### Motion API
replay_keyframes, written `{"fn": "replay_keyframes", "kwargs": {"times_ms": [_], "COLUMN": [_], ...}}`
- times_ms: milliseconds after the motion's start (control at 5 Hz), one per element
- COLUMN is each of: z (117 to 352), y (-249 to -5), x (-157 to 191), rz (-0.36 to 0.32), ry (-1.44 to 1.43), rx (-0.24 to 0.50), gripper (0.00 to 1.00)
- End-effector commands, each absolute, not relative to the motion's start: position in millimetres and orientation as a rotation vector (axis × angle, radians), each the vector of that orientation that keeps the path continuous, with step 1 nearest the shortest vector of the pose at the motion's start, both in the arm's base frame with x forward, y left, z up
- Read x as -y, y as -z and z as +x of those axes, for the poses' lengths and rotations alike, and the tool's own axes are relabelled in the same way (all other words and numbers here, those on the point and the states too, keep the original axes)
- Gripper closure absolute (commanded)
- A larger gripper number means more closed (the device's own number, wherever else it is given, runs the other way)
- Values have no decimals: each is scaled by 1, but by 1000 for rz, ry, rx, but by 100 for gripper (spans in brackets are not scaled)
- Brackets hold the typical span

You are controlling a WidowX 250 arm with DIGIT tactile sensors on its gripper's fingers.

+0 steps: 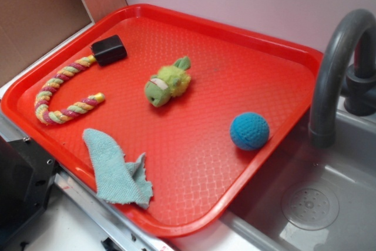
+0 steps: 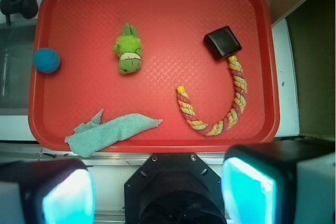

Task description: Grab the blue ball.

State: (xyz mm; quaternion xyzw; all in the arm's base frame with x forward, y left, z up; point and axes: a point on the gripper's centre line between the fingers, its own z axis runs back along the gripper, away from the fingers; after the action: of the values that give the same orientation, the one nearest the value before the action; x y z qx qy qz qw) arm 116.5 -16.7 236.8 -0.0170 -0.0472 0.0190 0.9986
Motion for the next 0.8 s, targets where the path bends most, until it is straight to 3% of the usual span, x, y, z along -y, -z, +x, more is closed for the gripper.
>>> {"fn": "replay_keyframes", "kwargs": {"times_ms": [0,400,600], "z": [117,129,142], "y": [-237,-228,-216], "x": [17,16,19], "rz": [-34,-3,-87], "ry": [-38,193,381], "rx": [94,165,237], "gripper": [0,0,0]}}
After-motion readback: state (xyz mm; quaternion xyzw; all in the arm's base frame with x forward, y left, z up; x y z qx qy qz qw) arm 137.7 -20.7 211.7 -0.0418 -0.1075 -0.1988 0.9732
